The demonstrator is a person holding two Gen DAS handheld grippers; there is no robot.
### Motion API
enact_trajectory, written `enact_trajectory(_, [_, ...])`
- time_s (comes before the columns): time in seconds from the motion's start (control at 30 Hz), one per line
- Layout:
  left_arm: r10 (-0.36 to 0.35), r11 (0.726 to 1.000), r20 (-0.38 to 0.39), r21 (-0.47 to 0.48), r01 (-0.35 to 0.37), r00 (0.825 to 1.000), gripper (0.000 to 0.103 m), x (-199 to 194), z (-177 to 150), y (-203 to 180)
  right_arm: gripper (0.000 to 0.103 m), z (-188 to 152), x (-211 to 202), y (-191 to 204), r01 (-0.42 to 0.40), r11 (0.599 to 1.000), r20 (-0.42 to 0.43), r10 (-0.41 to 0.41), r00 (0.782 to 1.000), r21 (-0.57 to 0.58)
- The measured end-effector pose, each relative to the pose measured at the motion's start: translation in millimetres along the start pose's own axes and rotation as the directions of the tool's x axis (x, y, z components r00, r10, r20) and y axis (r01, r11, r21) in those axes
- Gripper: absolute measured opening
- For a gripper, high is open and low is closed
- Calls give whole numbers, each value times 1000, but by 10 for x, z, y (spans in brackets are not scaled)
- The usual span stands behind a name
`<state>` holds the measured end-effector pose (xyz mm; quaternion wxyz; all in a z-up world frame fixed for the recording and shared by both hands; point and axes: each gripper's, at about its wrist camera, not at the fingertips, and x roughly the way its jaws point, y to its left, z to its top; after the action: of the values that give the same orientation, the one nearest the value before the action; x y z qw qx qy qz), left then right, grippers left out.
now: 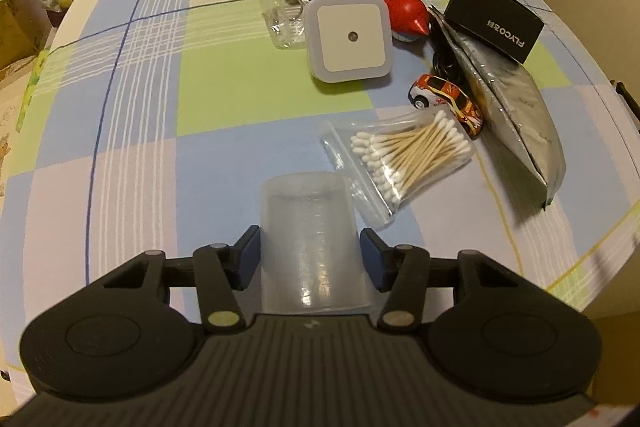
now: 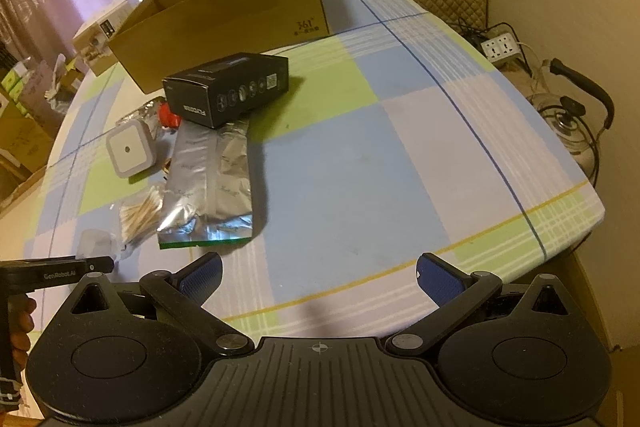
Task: Organize objects
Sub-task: 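Grasp the black box with the right tool while the left tool lifts the cup, then carry the cup and black box over the cardboard box with both tools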
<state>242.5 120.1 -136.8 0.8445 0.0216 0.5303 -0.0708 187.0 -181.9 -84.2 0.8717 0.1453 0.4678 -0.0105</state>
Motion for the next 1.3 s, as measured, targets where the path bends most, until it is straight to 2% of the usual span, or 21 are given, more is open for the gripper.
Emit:
enact_trajectory(0.17, [0,1000,29,-18,1,1000,49,-128,-12,58,101,87,-18,-7,-92,995,60,89,994,48])
enact_trajectory(0.3, [15,999,58,-42,-12,998,49,-272,-2,134,95,262,46,-67,-210,967,95,197,976,146])
enact_trajectory(0.4, [32,997,81,-69,-27,996,49,-378,14,218,90,438,180,-146,-319,913,127,296,947,254])
enact_trajectory(0.5, [58,993,99,-108,-47,993,49,-480,15,337,83,617,384,-236,-421,826,175,383,907,376])
enact_trajectory(0.6, [93,986,104,-151,-77,990,49,-546,10,455,80,789,639,-316,-480,737,206,437,875,475])
enact_trajectory(0.8, [160,964,94,-227,-135,983,49,-649,12,668,74,1020,1131,-443,-509,618,236,471,850,599])
enact_trajectory(0.97, [196,949,87,-269,-167,977,49,-652,97,736,68,1112,1505,-520,-487,563,219,477,851,667])
enact_trajectory(1.13, [209,940,69,-290,-181,975,49,-591,194,694,63,1158,1789,-549,-491,484,222,511,831,724])
enact_trajectory(1.17, [211,939,67,-291,-183,975,49,-587,210,682,60,1177,1824,-554,-489,477,219,514,829,730])
enact_trajectory(1.2, [212,938,65,-293,-184,975,49,-576,238,668,50,1199,1860,-550,-487,480,214,517,829,729])
enact_trajectory(1.23, [213,938,64,-293,-185,975,49,-570,266,653,48,1232,1872,-554,-493,489,208,525,825,720])
enact_trajectory(1.3, [211,938,62,-294,-185,975,49,-544,325,619,47,1298,1843,-529,-493,525,196,521,831,694])
